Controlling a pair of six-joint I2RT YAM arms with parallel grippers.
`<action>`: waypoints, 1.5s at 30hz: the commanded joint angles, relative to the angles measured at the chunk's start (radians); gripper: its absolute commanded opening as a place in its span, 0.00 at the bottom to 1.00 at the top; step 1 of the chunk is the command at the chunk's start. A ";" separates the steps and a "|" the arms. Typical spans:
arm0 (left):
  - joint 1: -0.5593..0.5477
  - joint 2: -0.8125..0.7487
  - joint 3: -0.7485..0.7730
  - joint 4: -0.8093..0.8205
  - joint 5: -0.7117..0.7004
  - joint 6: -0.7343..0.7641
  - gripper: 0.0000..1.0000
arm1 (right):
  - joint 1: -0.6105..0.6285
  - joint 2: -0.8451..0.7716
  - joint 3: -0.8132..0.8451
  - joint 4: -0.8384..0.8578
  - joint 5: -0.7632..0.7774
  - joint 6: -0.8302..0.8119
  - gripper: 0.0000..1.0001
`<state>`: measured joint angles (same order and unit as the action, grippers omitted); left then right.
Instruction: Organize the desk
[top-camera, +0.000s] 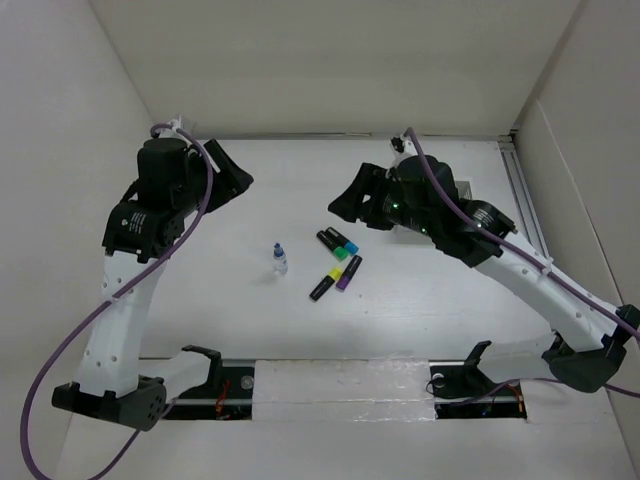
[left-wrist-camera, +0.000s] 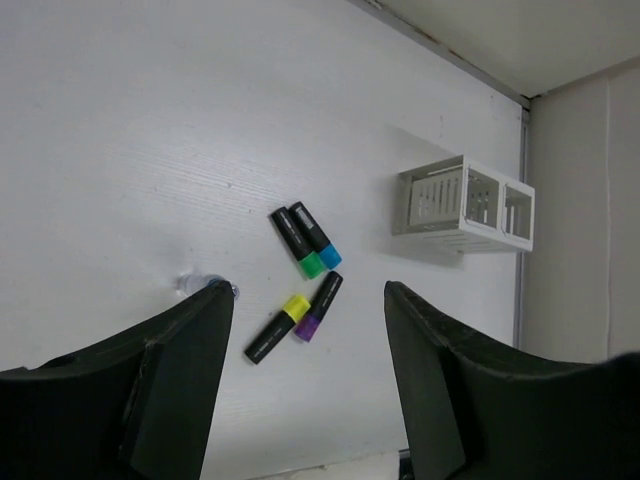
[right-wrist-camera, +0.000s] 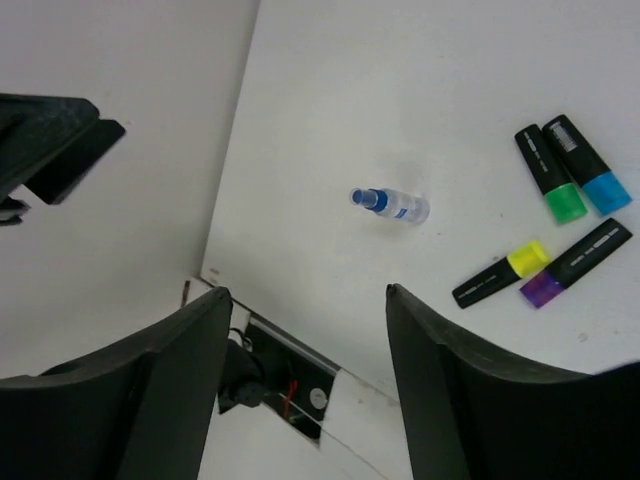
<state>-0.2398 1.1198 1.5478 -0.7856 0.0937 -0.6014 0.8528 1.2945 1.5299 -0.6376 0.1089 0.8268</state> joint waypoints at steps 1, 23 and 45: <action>0.005 -0.034 0.003 0.072 0.001 0.000 0.58 | 0.011 0.005 0.012 -0.014 -0.007 -0.049 0.69; -0.038 0.074 0.089 -0.164 -0.164 -0.064 0.58 | 0.164 0.104 -0.196 0.129 0.127 -0.024 0.76; -0.029 -0.218 -0.247 0.190 -0.232 -0.084 0.73 | 0.192 0.638 0.355 -0.102 0.175 -0.196 0.71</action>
<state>-0.2733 0.9085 1.2919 -0.6659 -0.1261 -0.6930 1.0203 1.9579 1.8256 -0.7418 0.2935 0.6640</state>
